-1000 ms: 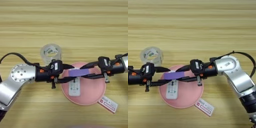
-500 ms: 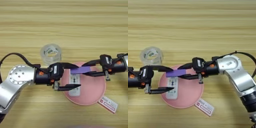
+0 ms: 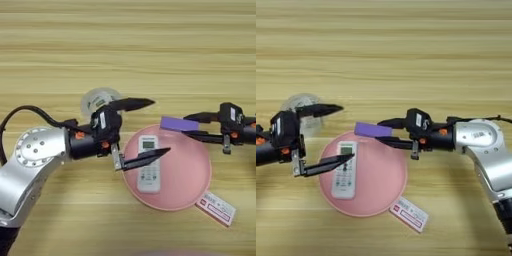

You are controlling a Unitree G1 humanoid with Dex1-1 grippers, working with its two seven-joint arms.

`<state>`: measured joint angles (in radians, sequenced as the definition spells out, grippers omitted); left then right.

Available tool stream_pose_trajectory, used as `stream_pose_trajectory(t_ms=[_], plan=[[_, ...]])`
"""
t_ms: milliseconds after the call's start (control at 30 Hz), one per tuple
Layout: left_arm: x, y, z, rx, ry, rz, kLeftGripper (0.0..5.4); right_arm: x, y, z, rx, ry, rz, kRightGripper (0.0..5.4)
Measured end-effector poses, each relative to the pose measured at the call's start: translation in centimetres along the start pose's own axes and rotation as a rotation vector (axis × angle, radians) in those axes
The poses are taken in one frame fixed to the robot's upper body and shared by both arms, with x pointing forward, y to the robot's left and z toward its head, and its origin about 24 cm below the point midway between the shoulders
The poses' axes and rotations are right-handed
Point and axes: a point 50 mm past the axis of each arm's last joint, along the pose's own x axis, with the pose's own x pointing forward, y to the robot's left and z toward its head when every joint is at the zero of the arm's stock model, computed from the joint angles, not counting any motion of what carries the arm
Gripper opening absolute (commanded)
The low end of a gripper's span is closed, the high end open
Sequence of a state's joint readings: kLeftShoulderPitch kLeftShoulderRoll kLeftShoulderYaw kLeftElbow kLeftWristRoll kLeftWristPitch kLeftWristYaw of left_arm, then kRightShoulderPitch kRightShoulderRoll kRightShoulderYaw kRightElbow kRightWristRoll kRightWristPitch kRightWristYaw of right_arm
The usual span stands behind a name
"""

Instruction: Move the objects on the table

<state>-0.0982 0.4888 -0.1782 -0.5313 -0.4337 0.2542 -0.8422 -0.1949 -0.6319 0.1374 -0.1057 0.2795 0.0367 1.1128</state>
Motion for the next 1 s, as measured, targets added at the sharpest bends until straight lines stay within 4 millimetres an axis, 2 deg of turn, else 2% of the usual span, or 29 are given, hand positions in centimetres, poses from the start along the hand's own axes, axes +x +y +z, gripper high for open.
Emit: stream_pose_trajectory(t_ms=[133,300,433,567,667,1000], plan=[[0.3,0.7,0.5,0.006,-0.071,0.105,5.40,-0.6,0.6,-0.9,0.038,0.011,-0.047,1.41],[0.4,1.6,0.9,0.011,-0.114,0.248,5.40,-0.7,1.2,-0.9,0.044,0.008,-0.070,1.41],[0.3,3.2,1.0,0.057,-0.134,0.459,5.40,-0.7,1.7,-0.8,0.042,0.005,-0.083,1.41],[0.4,3.8,0.3,0.050,-0.160,0.603,5.40,-0.6,2.0,-0.7,0.041,0.002,-0.104,1.41],[0.1,4.3,-0.9,0.090,-0.157,0.723,5.40,-0.6,2.4,-1.0,0.052,0.017,-0.128,1.41],[-1.0,4.6,-4.2,0.100,-0.145,0.982,5.40,0.2,3.4,-1.7,0.068,0.065,-0.131,1.41]])
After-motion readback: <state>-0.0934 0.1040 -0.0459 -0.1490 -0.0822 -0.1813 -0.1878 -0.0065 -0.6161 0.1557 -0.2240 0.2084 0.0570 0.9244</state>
